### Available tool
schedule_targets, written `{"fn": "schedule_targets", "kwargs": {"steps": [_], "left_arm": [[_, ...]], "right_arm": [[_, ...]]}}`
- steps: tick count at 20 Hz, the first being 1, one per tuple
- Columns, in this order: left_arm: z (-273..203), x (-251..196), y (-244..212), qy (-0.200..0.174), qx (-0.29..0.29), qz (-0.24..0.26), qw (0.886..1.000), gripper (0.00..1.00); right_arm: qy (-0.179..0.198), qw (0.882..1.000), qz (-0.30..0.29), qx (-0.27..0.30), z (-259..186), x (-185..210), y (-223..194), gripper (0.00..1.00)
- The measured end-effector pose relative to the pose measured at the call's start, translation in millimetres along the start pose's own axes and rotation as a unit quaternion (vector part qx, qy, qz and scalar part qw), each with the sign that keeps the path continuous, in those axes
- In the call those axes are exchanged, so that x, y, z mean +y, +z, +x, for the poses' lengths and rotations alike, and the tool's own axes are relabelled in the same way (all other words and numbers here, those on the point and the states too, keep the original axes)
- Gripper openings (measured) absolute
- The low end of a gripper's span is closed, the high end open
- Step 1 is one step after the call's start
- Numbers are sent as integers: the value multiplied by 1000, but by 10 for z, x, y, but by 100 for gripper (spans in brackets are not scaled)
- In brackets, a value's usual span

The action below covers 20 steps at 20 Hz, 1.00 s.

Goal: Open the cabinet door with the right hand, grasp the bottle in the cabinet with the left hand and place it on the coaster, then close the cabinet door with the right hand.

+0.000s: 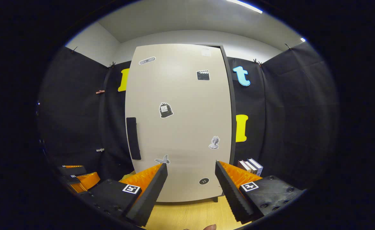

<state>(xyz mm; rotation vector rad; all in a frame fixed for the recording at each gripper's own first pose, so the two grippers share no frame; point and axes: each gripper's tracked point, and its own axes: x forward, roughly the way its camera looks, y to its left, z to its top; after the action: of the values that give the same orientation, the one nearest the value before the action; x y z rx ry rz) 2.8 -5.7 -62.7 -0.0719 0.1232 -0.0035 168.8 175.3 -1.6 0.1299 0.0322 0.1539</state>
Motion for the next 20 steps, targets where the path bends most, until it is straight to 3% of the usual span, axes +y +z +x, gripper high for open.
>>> {"fn": "schedule_targets", "kwargs": {"steps": [20], "left_arm": [[2, -100, -55, 4, 8, 12, 1000, 95]], "right_arm": [[7, 1000, 7, 12, 75, -95, -124, 98]]}}
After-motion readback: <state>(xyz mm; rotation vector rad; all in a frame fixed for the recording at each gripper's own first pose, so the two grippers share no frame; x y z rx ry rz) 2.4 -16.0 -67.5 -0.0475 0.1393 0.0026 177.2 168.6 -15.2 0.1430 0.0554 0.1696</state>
